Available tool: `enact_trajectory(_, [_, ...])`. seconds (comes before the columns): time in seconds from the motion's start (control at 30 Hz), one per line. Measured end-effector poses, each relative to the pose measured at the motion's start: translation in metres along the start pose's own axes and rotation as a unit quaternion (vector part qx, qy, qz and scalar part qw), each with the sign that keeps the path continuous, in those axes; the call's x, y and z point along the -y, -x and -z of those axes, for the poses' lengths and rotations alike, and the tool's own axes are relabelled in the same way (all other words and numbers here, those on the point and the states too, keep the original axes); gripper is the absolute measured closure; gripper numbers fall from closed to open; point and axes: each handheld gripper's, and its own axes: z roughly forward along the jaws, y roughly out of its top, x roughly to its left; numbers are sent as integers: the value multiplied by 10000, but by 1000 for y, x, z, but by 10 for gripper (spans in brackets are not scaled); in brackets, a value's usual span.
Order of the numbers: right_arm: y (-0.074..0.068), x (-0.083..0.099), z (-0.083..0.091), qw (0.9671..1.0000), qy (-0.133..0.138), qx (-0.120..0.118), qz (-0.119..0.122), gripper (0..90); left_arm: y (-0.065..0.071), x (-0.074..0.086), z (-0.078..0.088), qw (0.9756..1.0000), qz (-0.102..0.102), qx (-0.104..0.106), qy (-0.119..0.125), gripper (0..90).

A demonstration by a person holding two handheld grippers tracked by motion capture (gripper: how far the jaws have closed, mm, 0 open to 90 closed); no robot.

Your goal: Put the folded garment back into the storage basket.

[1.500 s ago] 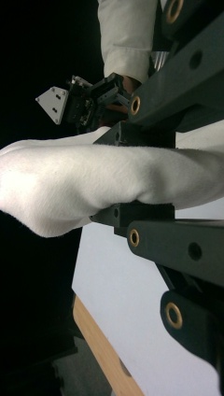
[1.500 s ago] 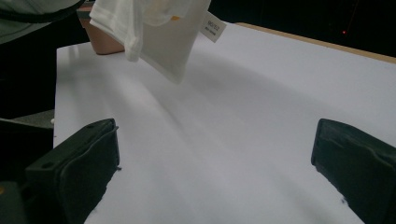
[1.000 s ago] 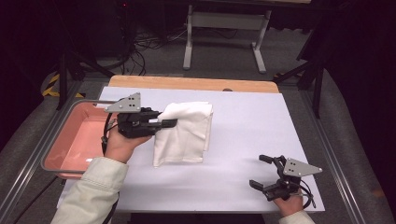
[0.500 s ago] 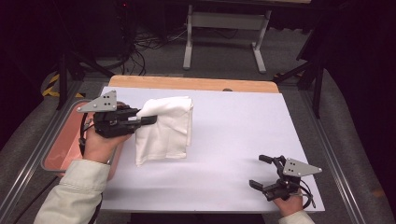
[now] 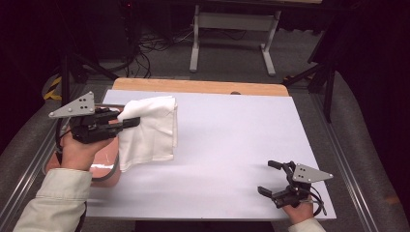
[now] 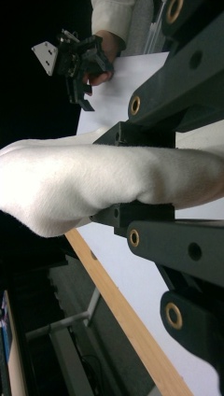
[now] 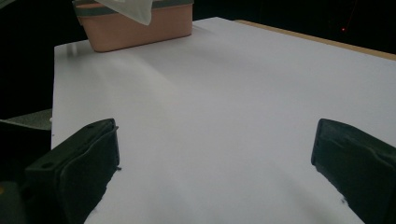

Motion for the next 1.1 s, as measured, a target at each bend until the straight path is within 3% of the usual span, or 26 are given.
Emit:
enact_trajectory(0.5, [0, 0, -1, 10000, -11, -8, -11, 14, -7, 12, 34, 9993, 128, -360, -18, 715])
enact_trajectory(1.1, [0, 1, 1, 10000, -12, 39, -47, 12, -12, 23, 70, 9965, 248, -796, -88, 715])
